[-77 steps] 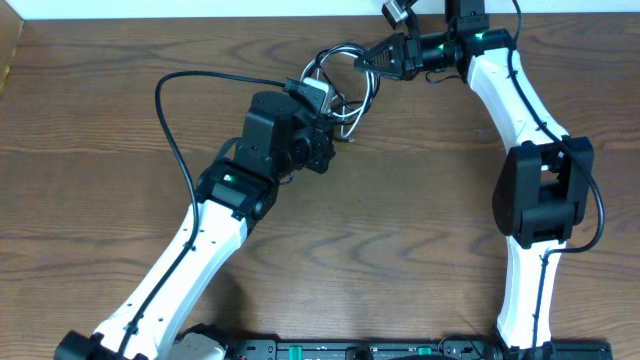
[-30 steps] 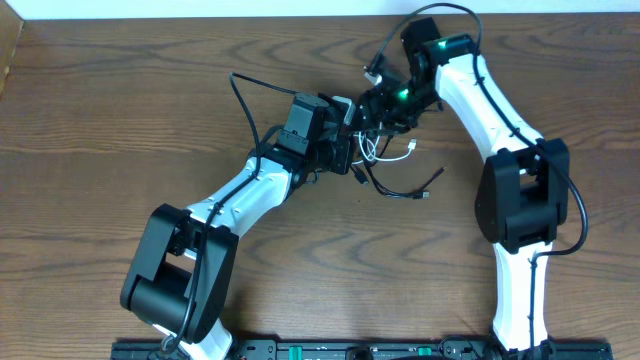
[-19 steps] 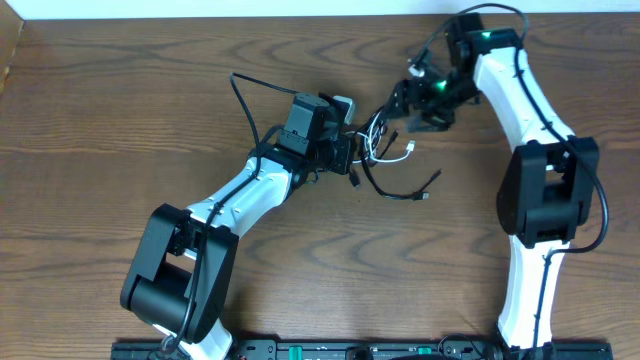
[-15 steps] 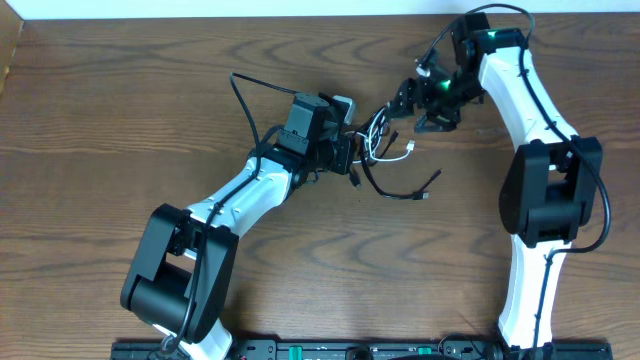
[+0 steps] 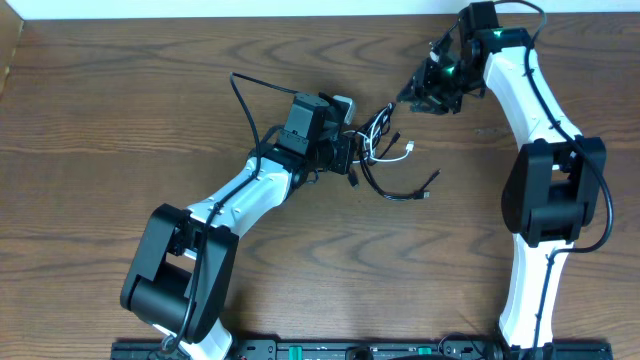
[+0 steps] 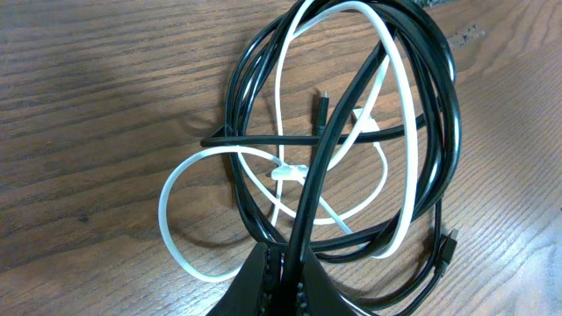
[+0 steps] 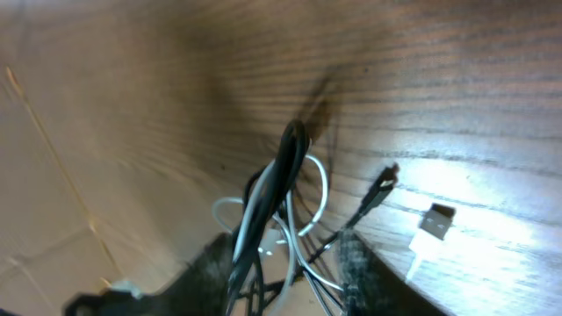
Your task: Untangle cables
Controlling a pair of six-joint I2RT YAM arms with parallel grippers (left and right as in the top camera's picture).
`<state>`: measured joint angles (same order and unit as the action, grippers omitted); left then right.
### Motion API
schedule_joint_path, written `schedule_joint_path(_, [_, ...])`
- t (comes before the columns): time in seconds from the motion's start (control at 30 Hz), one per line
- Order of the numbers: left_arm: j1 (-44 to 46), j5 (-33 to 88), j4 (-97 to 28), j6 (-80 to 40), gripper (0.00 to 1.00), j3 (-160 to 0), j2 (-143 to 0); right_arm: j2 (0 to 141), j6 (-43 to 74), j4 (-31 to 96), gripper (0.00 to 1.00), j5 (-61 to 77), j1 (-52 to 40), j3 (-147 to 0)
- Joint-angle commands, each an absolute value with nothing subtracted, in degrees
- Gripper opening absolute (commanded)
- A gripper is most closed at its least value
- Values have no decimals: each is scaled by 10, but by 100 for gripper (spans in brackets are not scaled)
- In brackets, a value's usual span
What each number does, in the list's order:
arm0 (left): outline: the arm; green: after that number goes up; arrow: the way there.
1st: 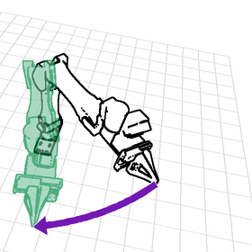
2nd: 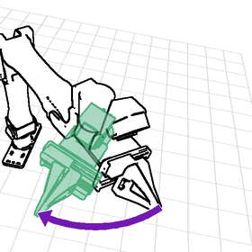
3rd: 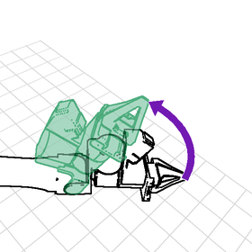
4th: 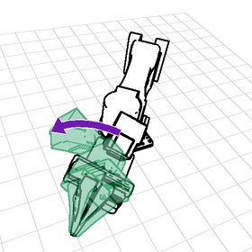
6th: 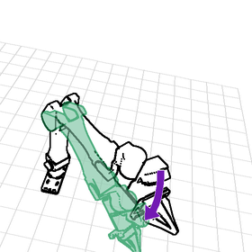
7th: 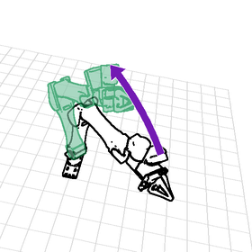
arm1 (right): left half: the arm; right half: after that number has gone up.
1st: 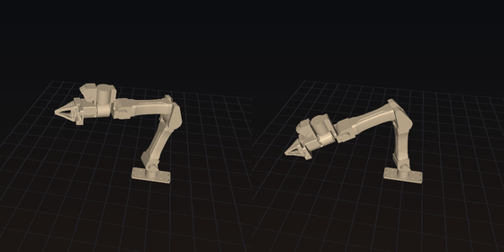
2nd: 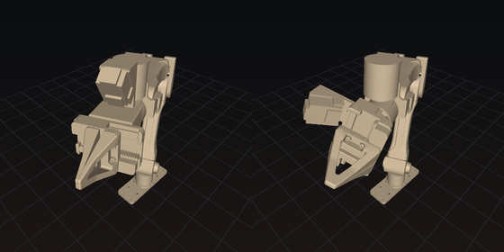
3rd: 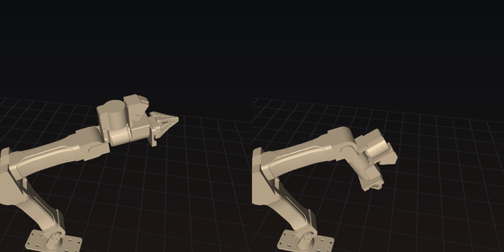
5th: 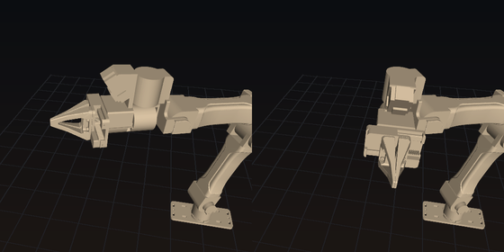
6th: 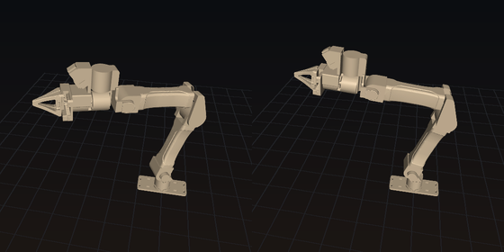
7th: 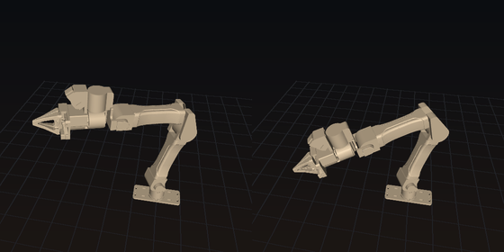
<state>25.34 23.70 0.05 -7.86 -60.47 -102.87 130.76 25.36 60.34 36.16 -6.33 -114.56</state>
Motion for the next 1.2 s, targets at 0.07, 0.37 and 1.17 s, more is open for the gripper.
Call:
schedule_joint_path(0.07, [253,240,1,-76,8,-609,-1028,1303,306,597,18,353,-82,-1142])
schedule_joint_path(0.37, [253,240,1,-76,7,-609,-1028,1304,335,590,22,336,-99,-1142])
schedule_joint_path(1.17, [242,241,1,-103,8,-609,-1028,1304,337,587,45,324,-76,-1142])
